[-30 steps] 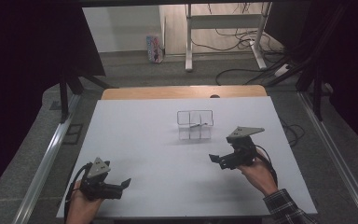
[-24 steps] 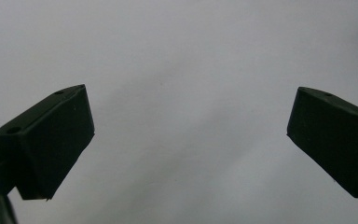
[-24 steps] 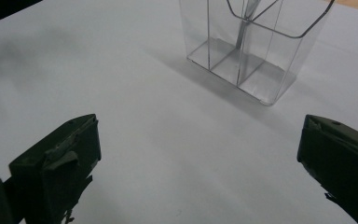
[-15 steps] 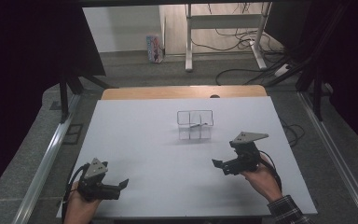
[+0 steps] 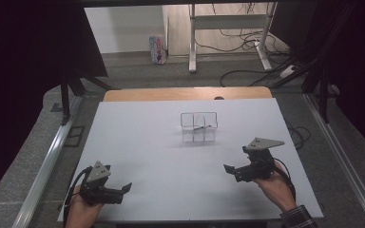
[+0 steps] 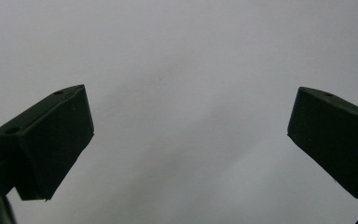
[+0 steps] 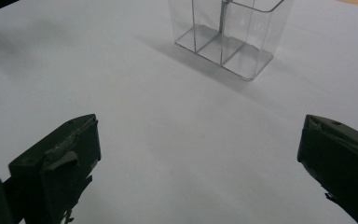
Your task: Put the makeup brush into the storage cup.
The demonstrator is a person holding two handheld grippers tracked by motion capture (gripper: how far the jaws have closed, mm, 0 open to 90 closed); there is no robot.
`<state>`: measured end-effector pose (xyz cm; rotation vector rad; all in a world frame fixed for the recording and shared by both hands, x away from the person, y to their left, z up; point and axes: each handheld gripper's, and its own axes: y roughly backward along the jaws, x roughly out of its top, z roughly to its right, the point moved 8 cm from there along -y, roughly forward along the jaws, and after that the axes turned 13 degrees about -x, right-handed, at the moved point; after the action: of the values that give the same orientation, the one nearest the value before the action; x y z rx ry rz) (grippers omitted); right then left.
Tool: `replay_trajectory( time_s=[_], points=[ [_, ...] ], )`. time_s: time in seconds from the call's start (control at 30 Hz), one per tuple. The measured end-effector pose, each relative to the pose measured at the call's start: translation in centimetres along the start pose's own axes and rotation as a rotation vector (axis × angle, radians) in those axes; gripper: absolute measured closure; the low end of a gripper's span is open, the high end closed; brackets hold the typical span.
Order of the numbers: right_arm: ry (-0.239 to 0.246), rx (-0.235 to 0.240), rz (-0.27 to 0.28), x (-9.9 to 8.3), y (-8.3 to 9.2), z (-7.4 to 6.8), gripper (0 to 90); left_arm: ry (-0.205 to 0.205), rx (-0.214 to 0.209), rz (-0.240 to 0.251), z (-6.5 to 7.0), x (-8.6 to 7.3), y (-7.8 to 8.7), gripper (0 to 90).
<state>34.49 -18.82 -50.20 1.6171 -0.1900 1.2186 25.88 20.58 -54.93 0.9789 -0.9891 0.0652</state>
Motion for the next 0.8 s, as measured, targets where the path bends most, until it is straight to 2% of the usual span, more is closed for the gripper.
replay_trajectory(
  time_s=[0.4, 0.8],
  points=[
    [-0.009, -0.017, -0.019, -1.1, 0.6, 0.6, 0.0, -0.002, -0.003, -0.002, 0.0, 0.0, -0.1, 0.6],
    [0.009, -0.056, -0.031, -2.2, 1.3, 1.3, 0.0, -0.002, -0.005, -0.005, 0.0, 0.0, -0.1, 0.6]
  ],
)
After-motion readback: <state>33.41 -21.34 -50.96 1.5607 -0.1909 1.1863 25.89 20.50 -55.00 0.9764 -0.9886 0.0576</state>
